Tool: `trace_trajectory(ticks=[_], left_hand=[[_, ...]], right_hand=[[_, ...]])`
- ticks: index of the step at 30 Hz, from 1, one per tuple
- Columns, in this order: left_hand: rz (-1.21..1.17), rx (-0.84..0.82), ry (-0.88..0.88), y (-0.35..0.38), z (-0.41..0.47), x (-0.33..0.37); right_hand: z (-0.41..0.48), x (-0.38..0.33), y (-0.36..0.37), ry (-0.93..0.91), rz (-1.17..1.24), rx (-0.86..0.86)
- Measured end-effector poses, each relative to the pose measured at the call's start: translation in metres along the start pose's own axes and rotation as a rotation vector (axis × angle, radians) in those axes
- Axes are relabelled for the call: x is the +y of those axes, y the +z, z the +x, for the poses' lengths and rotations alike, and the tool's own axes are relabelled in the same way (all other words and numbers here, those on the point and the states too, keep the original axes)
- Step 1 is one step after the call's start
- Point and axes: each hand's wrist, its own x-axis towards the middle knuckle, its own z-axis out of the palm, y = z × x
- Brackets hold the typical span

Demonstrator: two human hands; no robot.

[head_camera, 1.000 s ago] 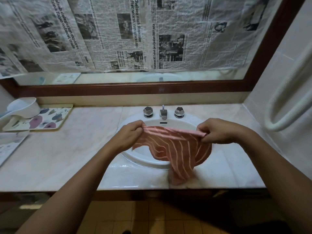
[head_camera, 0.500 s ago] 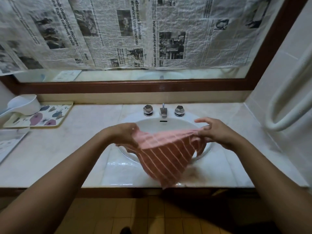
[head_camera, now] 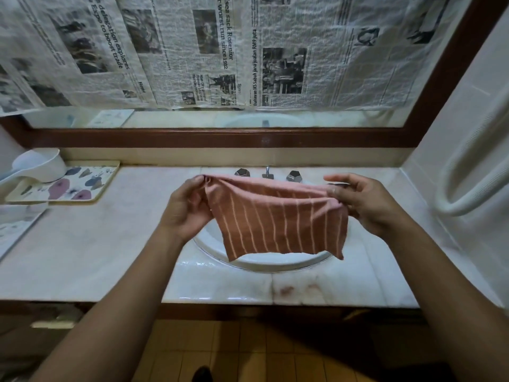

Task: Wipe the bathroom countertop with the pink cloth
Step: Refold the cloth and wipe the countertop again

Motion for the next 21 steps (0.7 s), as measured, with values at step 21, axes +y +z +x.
trace_trajectory(ticks=[21], left_hand=[[1.51, 0.137, 0.005, 0.021, -0.008, -0.009]], right_hand=[[-0.006, 0.029, 0.009, -0.128, -1.086, -0.063]])
